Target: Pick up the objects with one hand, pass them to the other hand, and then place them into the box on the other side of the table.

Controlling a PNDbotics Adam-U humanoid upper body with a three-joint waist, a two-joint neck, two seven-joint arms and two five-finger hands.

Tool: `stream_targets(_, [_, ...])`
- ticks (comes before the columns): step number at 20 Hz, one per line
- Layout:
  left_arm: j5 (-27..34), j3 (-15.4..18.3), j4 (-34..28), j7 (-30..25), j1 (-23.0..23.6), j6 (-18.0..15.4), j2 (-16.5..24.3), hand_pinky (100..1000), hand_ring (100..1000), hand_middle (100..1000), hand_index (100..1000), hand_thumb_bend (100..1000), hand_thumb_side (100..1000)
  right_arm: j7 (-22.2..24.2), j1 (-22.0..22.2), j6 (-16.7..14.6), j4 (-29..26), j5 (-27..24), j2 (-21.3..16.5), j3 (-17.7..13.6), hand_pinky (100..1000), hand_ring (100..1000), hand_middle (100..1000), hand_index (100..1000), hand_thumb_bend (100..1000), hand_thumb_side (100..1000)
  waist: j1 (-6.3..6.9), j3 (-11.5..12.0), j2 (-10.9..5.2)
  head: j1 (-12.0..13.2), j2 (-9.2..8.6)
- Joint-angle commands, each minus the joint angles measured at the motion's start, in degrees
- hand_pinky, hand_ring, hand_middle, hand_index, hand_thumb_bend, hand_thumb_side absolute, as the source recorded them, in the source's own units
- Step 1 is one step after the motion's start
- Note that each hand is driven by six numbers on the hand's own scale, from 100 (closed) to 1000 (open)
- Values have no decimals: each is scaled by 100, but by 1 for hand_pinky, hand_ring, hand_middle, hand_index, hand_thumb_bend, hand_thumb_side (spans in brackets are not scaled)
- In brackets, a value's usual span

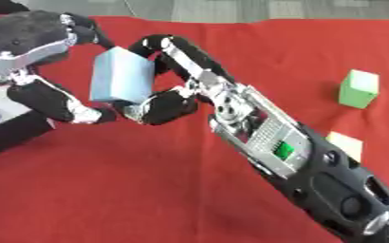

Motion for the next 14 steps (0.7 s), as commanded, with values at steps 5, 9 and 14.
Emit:
stream_targets(5, [157,60,-57,304,-56,32,87,829,848,772,828,425,345,25,-99,41,-133,-21,-43,-35,773,586,507,541,100,100,33,3,-184,24,-51])
stream_targets(9, [325,45,-57,488,-35,-39,132,828,845,766,815,398,339,15,-93,29,-61,10,-37,-22,773,586,508,541,100,100,32,8,-178,35,-50])
stream_targets(14, [535,43,-57,655,-12,-84,159,819,829,731,775,289,272,26,-84,20,7,31,-26,-9,772,586,508,541,100,100,30,9,-175,48,-55])
